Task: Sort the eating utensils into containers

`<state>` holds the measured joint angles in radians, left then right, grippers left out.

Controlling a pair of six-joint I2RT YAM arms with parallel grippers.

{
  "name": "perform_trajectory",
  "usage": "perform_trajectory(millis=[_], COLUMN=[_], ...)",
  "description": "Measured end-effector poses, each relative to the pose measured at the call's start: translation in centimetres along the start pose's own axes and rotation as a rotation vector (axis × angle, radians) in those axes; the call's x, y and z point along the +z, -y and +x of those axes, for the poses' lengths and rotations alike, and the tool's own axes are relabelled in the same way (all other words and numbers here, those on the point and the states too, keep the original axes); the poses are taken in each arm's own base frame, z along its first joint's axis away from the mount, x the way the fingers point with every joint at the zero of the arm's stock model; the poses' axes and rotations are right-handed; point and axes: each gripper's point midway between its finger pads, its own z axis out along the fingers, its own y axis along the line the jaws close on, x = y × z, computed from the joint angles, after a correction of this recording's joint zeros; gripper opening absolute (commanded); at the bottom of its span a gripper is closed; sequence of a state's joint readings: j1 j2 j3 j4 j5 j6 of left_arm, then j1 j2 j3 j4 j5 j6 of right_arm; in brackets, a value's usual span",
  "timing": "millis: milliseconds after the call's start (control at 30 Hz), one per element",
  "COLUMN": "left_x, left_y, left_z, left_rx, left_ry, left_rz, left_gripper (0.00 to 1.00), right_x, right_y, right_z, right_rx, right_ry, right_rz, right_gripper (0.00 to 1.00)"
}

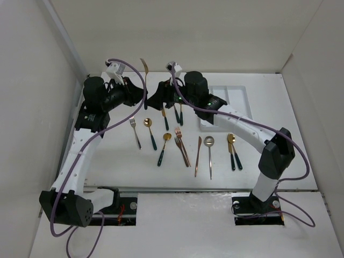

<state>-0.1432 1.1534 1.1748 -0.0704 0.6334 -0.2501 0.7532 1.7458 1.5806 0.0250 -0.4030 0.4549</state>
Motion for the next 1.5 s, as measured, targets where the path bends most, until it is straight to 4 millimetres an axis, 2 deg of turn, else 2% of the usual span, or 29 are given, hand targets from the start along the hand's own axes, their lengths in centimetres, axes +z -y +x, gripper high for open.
perform_trajectory(millis=[233,433,467,500,567,667,700,733,800,867,933,967,1100,1167,1200,1233,1300,1400,1500], left_x=[0.3,0.4,0.4,0.4,0.4,0.4,0.5,0.4,0.3,0.3,0.3,0.2,-0.7,-1.4,-1.7,-2.0,-2.3,-2.7,-3.1], left_y=[0.4,0.5,0.5,0.5,0.4,0.1,-0.3,-0.6,-0.9,-0.9,-1.7,-2.1,-6.2,-8.0,-8.7,-9.3,-10.1,-11.0,-11.8], left_z=[-0.3,0.4,0.3,0.3,0.2,0.2,0.0,-0.2,-0.2,0.6,1.4,1.7,3.6,4.9,5.6,6.3,7.7,9.5,11.0], left_rx=[-0.019,-0.046,-0.044,-0.045,-0.048,-0.047,-0.04,-0.036,-0.034,-0.024,-0.01,-0.004,0.025,0.033,0.033,0.033,0.032,0.029,0.022], left_ry=[0.019,0.007,0.008,0.01,0.014,0.02,0.03,0.037,0.038,0.009,-0.017,-0.024,-0.068,-0.104,-0.123,-0.142,-0.174,-0.215,-0.247], left_rz=[0.005,0.006,0.006,0.005,0.001,-0.015,-0.029,-0.042,-0.053,-0.054,-0.102,-0.122,-0.317,-0.396,-0.427,-0.449,-0.477,-0.51,-0.543], left_gripper=[0.0,0.0,0.0,0.0,0.0,0.72,0.88,0.99,1.0,1.0,1.0,1.0,1.0,1.0,1.0,1.0,1.0,1.0,1.0], right_x=[1.1,1.7,1.7,1.7,1.8,1.8,1.8,1.8,1.7,1.2,0.0,-1.0,-7.0,-10.8,-12.2,-13.4,-14.5,-14.5,-14.6], right_y=[-0.5,-0.8,-0.8,-0.9,-0.9,-0.7,-0.7,-0.5,0.3,2.0,5.4,7.8,18.8,23.3,24.9,26.3,28.0,29.6,30.6], right_z=[0.3,0.1,0.1,0.1,0.0,0.1,0.4,0.5,0.9,1.3,1.6,1.9,3.9,5.2,5.7,6.2,7.1,8.9,11.6], right_rx=[0.022,0.032,0.038,0.034,0.039,0.046,0.047,0.049,0.059,0.077,0.11,0.136,0.297,0.38,0.402,0.418,0.439,0.457,0.5], right_ry=[-0.014,-0.016,-0.016,-0.015,-0.014,-0.021,-0.029,-0.031,-0.035,-0.042,-0.052,-0.06,-0.093,-0.117,-0.132,-0.15,-0.2,-0.268,-0.339], right_rz=[-0.038,-0.059,-0.058,-0.06,-0.06,-0.056,-0.055,-0.049,-0.034,-0.001,0.053,0.097,0.33,0.451,0.495,0.535,0.58,0.595,0.613], right_gripper=[0.55,0.19,0.07,0.0,0.0,0.0,0.0,0.0,0.0,0.0,0.0,0.0,0.0,0.0,0.0,0.0,0.0,0.0,0.0])
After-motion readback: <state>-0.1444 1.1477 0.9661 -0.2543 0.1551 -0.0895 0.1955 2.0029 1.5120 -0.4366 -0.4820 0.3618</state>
